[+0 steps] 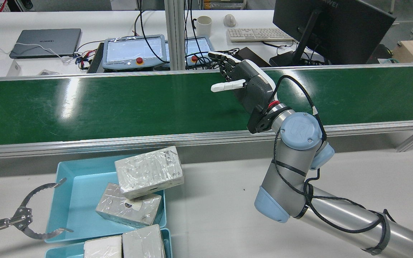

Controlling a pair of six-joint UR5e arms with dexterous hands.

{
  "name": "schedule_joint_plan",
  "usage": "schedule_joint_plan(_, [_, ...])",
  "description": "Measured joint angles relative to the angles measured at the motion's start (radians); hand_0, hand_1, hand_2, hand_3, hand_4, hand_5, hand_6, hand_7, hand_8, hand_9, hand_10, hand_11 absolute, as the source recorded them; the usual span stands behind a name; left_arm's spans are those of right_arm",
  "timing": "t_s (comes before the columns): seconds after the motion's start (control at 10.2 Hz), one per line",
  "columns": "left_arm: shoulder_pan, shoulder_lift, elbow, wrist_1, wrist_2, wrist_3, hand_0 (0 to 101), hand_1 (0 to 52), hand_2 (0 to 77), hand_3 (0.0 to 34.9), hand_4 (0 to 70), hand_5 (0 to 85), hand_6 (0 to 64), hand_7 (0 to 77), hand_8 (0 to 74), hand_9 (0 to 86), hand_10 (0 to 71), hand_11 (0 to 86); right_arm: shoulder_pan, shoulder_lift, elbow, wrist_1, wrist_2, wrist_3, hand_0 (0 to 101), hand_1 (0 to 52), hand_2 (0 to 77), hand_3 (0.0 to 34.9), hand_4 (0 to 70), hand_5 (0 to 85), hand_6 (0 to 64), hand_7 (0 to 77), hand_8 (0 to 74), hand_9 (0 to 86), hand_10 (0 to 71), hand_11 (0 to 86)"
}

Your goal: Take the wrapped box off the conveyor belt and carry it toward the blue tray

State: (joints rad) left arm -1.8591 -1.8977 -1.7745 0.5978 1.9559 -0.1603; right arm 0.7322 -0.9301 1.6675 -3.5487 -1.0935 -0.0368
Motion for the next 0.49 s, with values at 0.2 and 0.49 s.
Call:
schedule_joint_plan(0.2, [0.000, 0.000, 0.000, 0.000, 0.000, 0.000, 0, 0.0, 1.1, 0.0, 0.0, 1.1, 0.5, 0.5, 0.5, 0.5, 0.5, 0.5, -0.007, 0.001, -0.005, 0.000, 0.002, -0.005, 48, 13.6, 4.9, 0.2, 9.8, 18.5, 3.8, 4.9, 0.0, 2.7, 0.0, 0.5])
schedule_joint_plan(0.49, [0.000, 0.000, 0.000, 0.000, 0.000, 0.000, 0, 0.0, 0.5, 0.0, 0.0, 1.1, 0.5, 0.5, 0.5, 0.5, 0.5, 0.5, -0.017, 0.003, -0.022, 0.009, 0.004, -0.008, 48, 13.6, 4.9, 1.5, 9.8, 18.5, 4.4, 4.9, 0.0, 2.7, 0.0, 0.5])
